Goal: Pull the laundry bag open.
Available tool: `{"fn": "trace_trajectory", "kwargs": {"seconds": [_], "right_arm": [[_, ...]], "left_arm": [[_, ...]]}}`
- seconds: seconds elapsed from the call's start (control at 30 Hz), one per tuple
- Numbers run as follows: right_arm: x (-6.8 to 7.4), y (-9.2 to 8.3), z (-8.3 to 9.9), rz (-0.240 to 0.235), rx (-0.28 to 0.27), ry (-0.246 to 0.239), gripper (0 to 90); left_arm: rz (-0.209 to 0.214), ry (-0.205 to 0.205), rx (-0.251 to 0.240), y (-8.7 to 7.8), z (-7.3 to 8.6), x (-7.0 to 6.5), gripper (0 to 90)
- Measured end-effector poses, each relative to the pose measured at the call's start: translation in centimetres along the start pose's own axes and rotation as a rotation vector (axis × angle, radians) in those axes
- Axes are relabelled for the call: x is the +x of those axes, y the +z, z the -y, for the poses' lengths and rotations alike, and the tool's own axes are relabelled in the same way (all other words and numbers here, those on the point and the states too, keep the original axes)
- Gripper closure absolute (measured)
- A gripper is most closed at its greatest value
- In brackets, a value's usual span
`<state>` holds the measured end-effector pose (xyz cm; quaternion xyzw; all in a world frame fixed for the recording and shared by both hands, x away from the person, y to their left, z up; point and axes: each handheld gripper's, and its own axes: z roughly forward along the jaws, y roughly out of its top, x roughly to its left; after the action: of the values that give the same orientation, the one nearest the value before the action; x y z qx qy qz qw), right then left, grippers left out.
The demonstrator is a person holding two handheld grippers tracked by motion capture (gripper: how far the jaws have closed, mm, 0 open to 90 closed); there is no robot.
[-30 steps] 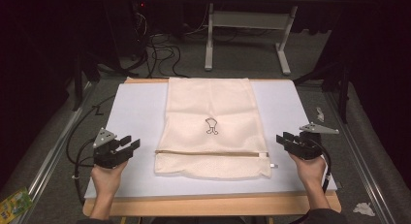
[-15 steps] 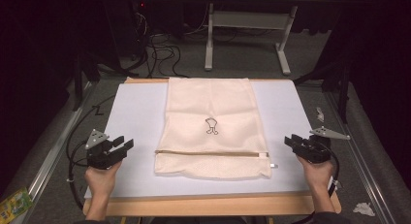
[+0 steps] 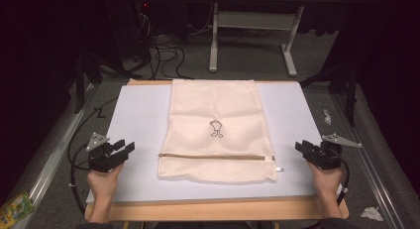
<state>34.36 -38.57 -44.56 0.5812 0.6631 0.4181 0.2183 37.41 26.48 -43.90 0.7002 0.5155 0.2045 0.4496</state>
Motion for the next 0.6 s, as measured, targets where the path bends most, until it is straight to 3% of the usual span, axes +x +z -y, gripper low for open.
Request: {"fn": "trace_trajectory", "kwargs": {"seconds": [0.37,0.5,0.6], "right_arm": [[-0.6,1.1,0.2,0.022,0.003,0.003,63.6],[-0.7,1.5,0.4,0.028,0.003,0.014,63.6],[-0.7,1.9,0.7,0.035,0.016,0.014,63.7]], "left_arm": [[-0.020,-0.007,0.024,1.5,0.5,0.1,53.0],[-0.047,0.017,0.043,2.0,0.6,0.0,52.3],[-0.050,0.009,0.048,2.3,0.7,0.1,52.1]]}}
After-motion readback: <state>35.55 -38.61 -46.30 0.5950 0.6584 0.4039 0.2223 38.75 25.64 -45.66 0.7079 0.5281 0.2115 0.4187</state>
